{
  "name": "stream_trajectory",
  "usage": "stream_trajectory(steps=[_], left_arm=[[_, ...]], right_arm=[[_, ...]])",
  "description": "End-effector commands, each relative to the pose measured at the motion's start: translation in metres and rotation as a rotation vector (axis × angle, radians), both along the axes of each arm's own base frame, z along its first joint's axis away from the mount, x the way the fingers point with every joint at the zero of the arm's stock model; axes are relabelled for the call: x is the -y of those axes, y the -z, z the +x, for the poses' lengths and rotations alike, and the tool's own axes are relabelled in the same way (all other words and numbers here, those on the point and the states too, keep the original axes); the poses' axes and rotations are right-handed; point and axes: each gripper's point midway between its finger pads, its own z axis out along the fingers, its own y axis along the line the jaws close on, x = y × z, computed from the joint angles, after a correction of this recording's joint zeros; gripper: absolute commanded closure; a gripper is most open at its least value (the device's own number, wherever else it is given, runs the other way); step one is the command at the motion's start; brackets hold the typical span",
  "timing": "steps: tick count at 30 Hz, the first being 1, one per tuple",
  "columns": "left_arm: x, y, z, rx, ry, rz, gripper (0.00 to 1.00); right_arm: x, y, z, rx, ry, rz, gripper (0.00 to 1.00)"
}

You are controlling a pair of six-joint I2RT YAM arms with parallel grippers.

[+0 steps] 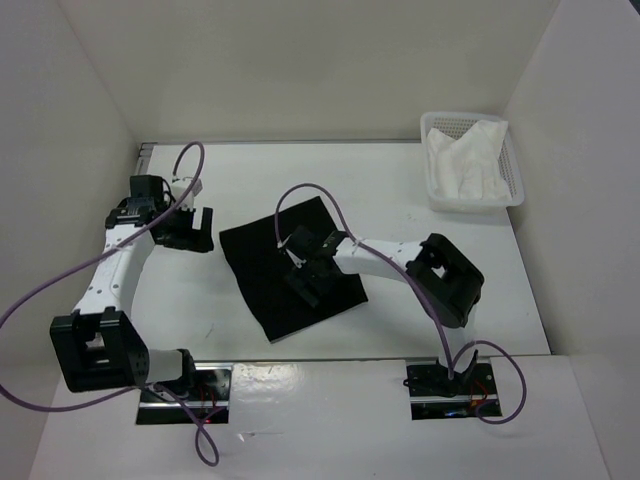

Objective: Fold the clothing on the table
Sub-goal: Flatten the skirt out

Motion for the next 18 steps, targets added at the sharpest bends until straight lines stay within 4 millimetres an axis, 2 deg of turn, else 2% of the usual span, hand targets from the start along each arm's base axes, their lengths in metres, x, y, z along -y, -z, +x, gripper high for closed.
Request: stream_trajectory(steps=[1,4,5,7,11,12,13,16,17,18], left_arm=[[0.012,-0.011,0.025,0.058,0.053,-0.010,0.00],[0.019,-0.004,0.034,0.029,0.066,-0.019,0.00],[0.020,-0.003,0.041,0.024,0.072,-0.029,0.00],[0.022,0.000,0.043,0.010,0.069,-0.043,0.00],[0.026,0.007,0.048,-0.003,0.062,-0.077,0.00],[0.027,0.014,0.048,-0.019,0.049,-0.087,0.00],[0.029,0.026,0.043,-0.058,0.045,-0.103,0.00],[0.029,0.042,0.041,-0.106,0.018,-0.112,0.00],[0.029,0.042,0.041,-0.106,0.018,-0.112,0.00],[0.029,0.046,0.041,-0.120,0.017,-0.113,0.00]], right_arm=[[0.040,0.008,-0.029,-0.099,-0.050,-0.147,0.05],[0.037,0.009,-0.037,-0.141,-0.072,-0.126,0.05],[0.031,0.005,-0.040,-0.165,-0.081,-0.102,0.05],[0.024,-0.007,-0.034,-0.136,-0.094,-0.071,0.05],[0.006,-0.056,0.006,0.079,-0.056,0.012,0.05],[0.003,-0.064,0.013,0.115,-0.047,0.025,0.05],[-0.001,-0.078,0.028,0.166,-0.031,0.061,0.05],[0.009,-0.111,0.075,0.258,0.077,0.126,0.05],[0.024,-0.114,0.098,0.276,0.140,0.133,0.05],[0.032,-0.121,0.109,0.291,0.171,0.142,0.07]])
